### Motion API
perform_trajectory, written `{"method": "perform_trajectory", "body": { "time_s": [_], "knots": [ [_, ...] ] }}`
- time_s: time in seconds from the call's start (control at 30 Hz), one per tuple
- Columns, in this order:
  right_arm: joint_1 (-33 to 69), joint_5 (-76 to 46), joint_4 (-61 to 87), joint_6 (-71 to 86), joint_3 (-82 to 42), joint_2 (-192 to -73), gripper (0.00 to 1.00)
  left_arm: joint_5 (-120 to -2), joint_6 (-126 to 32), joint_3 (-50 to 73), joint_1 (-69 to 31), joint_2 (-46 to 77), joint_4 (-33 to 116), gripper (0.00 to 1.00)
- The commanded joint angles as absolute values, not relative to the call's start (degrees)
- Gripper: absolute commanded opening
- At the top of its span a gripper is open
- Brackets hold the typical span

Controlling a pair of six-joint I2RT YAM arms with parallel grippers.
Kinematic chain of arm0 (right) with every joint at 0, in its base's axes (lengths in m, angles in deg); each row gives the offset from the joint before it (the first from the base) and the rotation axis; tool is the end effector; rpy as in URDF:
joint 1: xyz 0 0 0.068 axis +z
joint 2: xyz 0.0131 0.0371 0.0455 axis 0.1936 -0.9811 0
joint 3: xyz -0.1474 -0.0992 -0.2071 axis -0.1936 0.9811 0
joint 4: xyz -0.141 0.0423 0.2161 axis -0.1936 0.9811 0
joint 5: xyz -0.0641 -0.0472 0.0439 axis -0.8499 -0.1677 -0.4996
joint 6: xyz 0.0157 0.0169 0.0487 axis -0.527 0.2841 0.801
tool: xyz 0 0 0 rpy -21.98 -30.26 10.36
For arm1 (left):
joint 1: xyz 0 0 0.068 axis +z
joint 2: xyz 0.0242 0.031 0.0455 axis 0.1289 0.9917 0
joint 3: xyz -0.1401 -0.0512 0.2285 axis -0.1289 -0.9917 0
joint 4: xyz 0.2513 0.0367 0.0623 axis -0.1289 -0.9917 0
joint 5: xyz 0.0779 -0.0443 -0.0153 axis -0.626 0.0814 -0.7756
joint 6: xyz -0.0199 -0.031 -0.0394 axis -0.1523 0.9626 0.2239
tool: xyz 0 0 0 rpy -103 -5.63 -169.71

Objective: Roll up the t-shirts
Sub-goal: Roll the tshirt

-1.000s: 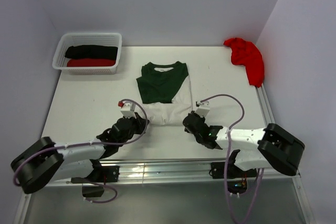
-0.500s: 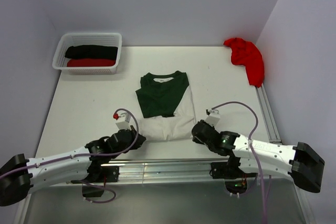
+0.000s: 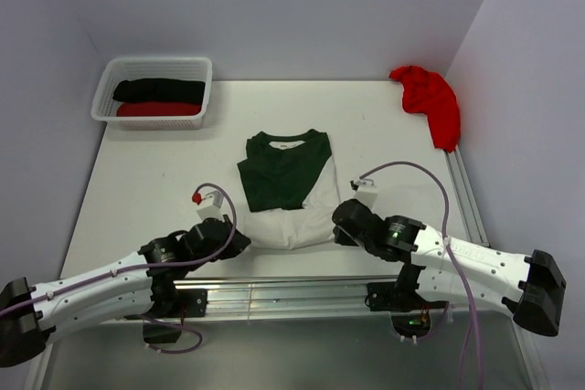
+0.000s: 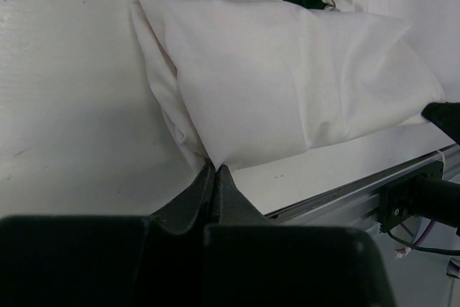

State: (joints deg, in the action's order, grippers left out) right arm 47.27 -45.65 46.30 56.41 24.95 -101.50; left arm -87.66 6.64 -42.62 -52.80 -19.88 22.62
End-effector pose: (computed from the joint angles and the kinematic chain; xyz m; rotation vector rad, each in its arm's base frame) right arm 0.0986 0.1336 0.2066 0.1095 2.4306 0.4142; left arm 0.0847 -0.1254 0.1781 -0.2809 2.3311 -0.8119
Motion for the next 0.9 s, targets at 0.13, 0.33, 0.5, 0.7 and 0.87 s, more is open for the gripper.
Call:
{"method": "perform_trajectory", "body": {
  "time_s": [0.13, 0.33, 0.5, 0.7, 0.87],
  "knots": [
    [43.5, -42.9, 50.4, 47.8, 16.9, -102.5, 0.00, -78.6, 0.9, -35.3, -41.8, -18.5, 20.1, 0.01],
    [35.4, -36.2, 49.9, 40.0, 12.1, -105.1, 0.00, -70.5, -6.1, -30.1, -31.8, -14.1, 19.6, 0.00],
    [30.5, -33.7, 49.9, 35.1, 7.9, -108.1, 0.00, -67.6, -8.9, -27.0, -27.0, -10.1, 20.0, 0.00],
    [24.5, -28.6, 47.6, 31.5, 4.8, -113.5, 0.00, -61.9, -12.8, -23.7, -20.5, -3.6, 22.1, 0.00],
    [20.8, -25.4, 45.1, 29.8, 3.6, -118.0, 0.00, -59.1, -15.2, -21.4, -17.1, 1.0, 23.6, 0.00]
  ]
}}
